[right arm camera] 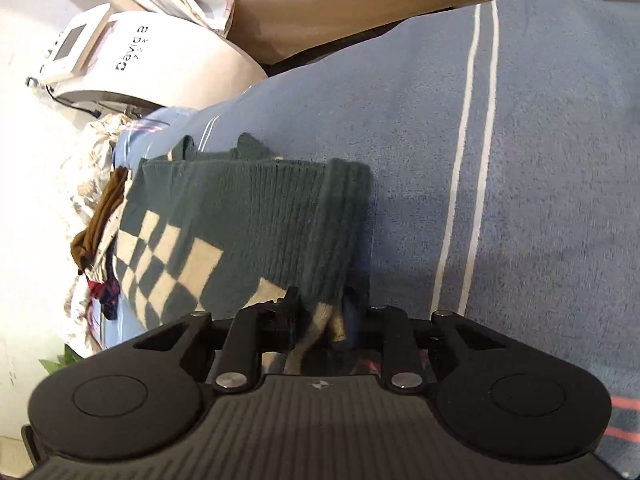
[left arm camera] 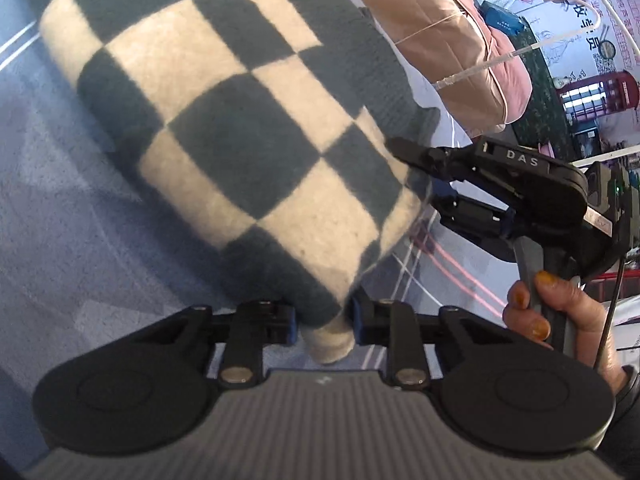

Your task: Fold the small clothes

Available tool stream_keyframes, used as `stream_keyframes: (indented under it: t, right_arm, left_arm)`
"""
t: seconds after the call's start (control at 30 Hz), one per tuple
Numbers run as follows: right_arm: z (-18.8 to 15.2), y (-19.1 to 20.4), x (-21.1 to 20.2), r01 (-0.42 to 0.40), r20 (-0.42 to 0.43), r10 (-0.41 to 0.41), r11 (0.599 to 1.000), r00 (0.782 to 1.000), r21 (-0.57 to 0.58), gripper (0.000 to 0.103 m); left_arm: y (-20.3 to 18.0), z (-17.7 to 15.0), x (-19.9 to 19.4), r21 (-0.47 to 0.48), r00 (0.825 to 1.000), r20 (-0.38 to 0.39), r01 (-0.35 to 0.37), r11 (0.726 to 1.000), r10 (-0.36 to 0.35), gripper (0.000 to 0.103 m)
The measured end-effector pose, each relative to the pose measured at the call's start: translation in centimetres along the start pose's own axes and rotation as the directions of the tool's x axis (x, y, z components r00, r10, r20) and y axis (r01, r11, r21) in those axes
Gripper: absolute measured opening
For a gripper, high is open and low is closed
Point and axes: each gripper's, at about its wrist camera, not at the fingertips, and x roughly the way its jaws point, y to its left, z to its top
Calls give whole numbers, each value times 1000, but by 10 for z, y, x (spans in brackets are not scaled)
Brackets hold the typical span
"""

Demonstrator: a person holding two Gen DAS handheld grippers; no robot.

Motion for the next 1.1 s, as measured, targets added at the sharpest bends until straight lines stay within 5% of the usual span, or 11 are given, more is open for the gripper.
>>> stream_keyframes:
  t: [0.13,0.3,0.5,0.8,0.93,1.0,1.07,1.1]
  right_arm:
    - [2,14,-6,58,37,-58,998,998,-2,20]
    - [9,46,-17,50,63,-53,998,997,49,18]
    - [37,138,-7,-32,59,30,999,998,25,18]
    - [55,292,146,46,21,-43,984,999,-175,18]
    - [57,327,206,121,1,-123,970,992,-212,19]
    - [56,334,228,139,-9,-144,969,990,-206,32]
    - [54,340,235,84,-7,-88,976,996,-200,54]
    - [52,344,234,52,-8,-55,978,998,-202,57]
  left_arm:
    - [0,10,-8,-27,999,-8,33,999,-33,20]
    - [3,33,-40,-87,996,-8,87,992,-88,19]
    - [44,98,-111,-209,983,91,173,963,-157,19]
    - [156,214,-198,-261,978,206,36,965,19,19]
    - [208,249,-208,-327,984,156,-27,945,82,24]
    - [222,259,-217,-308,979,167,-57,950,113,27]
    - [226,263,-233,-276,963,208,-112,955,173,51]
    - [223,264,-243,-251,946,240,-155,955,217,55]
